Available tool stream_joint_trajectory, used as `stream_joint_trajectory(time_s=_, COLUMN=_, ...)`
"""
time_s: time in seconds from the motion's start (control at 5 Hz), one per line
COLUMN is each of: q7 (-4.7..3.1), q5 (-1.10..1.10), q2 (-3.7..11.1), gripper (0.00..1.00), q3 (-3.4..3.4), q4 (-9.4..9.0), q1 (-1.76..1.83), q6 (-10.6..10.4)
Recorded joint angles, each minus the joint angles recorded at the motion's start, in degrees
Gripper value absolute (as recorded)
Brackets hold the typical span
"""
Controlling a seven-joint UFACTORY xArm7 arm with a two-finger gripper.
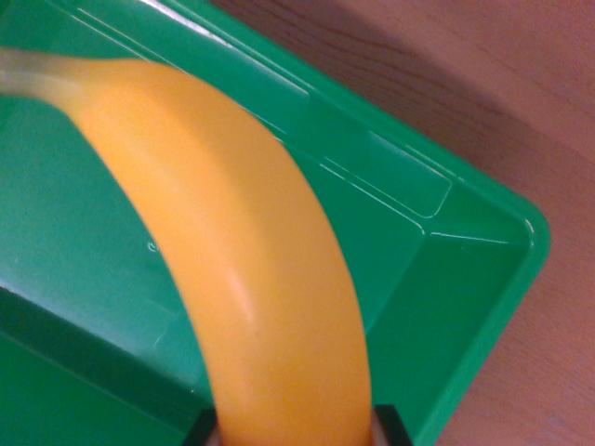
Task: Pick fruit
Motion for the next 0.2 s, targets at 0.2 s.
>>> stream_joint_trajectory(time_s=0.2, q7=0.0, q5=0.0, q2=0.0, gripper=1.0, q3=0.0, q4=0.0, q1=0.0, q6=0.0)
